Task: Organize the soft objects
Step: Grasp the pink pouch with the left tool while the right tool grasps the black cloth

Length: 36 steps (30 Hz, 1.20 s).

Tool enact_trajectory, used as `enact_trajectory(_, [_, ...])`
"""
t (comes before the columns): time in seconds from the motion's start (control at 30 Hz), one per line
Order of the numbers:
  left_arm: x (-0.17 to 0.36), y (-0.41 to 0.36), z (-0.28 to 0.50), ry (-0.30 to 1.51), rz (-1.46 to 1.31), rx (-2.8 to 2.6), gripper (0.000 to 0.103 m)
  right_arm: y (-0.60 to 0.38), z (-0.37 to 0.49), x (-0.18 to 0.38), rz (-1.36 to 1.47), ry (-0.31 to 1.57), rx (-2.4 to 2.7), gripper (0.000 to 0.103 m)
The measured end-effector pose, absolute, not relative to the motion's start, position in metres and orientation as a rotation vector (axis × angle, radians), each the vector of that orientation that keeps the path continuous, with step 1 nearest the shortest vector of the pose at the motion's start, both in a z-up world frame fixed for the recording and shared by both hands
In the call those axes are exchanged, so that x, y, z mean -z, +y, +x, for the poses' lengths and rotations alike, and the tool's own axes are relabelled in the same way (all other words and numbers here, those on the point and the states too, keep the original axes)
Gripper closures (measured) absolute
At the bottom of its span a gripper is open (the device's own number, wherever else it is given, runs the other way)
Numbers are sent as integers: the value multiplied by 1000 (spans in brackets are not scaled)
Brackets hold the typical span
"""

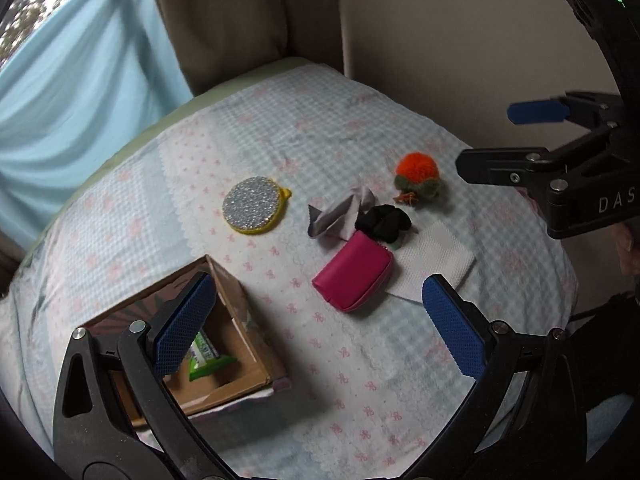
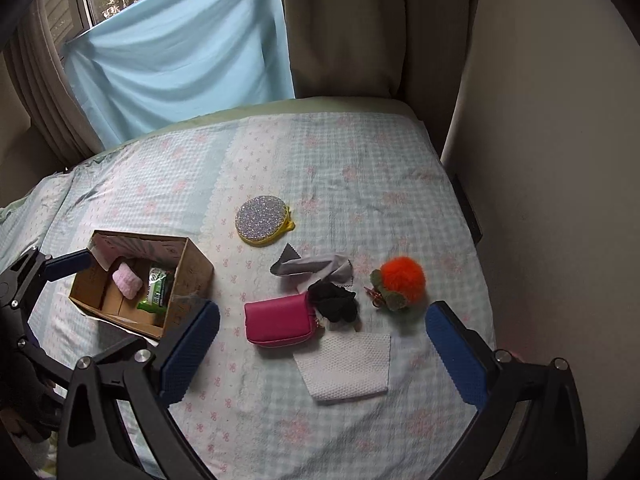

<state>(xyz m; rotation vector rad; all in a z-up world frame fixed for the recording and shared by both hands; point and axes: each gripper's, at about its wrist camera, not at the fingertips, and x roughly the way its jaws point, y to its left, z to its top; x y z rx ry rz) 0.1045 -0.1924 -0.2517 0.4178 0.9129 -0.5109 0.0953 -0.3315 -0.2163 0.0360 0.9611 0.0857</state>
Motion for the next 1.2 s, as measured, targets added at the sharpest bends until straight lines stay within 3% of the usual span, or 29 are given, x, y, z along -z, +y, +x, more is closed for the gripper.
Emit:
enact_trajectory(0.53, [397,-272,157,1003,789,697,1,-359,157,364,-149,1057,-344,11])
enact_trajectory(0.6, [409,-279,158,1018,824,716,1,-355,162,379,-176,1062,-376,24])
enact_trajectory(0.8, [436,-296,161,1039,945,757,11,-349,178,415,-249,1080,-461,33])
enact_trajectory(0.93, [453,-298,173,1123,926,777,26,-347,188,427,-285,1085,-508,41])
enact_trajectory(1.13, [462,-292,190,1234,794,788,41,-339,197,440,-286,1113,-574,68])
enact_trajectory(1.2, [461,-288,193,1252,749,790,46,-338,197,441,-268,1124,-592,72])
